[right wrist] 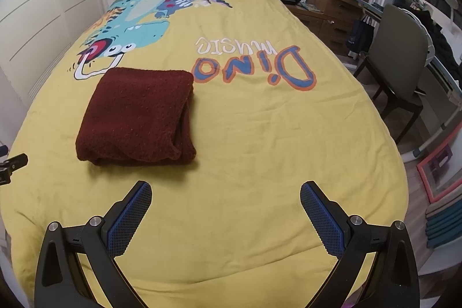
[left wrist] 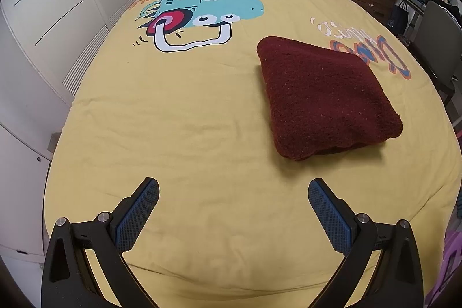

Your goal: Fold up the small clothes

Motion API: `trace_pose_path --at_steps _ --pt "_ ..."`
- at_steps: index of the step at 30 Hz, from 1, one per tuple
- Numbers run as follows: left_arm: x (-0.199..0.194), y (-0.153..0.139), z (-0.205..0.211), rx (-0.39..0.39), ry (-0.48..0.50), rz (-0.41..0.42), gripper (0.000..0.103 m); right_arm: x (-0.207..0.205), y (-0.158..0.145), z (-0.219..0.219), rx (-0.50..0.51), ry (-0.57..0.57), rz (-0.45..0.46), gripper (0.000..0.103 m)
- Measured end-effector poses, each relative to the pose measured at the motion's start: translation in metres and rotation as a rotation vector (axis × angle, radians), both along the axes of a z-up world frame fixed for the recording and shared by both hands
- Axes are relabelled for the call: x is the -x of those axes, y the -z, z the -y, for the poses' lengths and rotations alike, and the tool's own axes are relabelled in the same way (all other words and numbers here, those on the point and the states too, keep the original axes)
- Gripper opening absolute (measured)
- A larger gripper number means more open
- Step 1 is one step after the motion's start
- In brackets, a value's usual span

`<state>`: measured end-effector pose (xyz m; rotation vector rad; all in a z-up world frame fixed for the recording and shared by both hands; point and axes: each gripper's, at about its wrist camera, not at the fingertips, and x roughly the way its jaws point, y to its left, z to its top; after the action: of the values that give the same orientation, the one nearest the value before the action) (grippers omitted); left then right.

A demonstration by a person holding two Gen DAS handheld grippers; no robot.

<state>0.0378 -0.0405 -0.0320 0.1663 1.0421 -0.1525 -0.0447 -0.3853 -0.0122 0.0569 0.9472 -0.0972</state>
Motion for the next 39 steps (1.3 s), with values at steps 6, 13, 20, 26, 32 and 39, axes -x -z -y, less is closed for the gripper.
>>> trace_pose_path --at_steps 6,13,20,26,32,39 --pt "-0.001 0.001 0.001 -0.007 0.008 -0.003 0.102 -0.001 -0.002 -0.003 0.006 -0.011 0.0 0.103" --pt "0.002 -0.002 0.001 -0.013 0.014 0.009 0.102 -0.002 -0.004 -0.004 0.012 -0.019 -0.007 0.103" --pt "0.004 -0.003 0.0 -0.01 0.013 0.014 0.102 -0.002 -0.006 -0.007 0.018 -0.023 -0.01 0.103" --pt "0.004 -0.003 0.002 -0.01 0.019 0.012 0.102 -0.002 -0.008 -0.008 0.02 -0.029 -0.011 0.103" --pt "0.004 -0.003 0.002 -0.011 0.023 0.011 0.102 -0.002 -0.01 -0.009 0.02 -0.041 -0.012 0.103" --pt "0.006 -0.004 0.006 -0.019 0.036 0.014 0.102 -0.003 -0.009 -0.008 0.02 -0.044 -0.015 0.103"
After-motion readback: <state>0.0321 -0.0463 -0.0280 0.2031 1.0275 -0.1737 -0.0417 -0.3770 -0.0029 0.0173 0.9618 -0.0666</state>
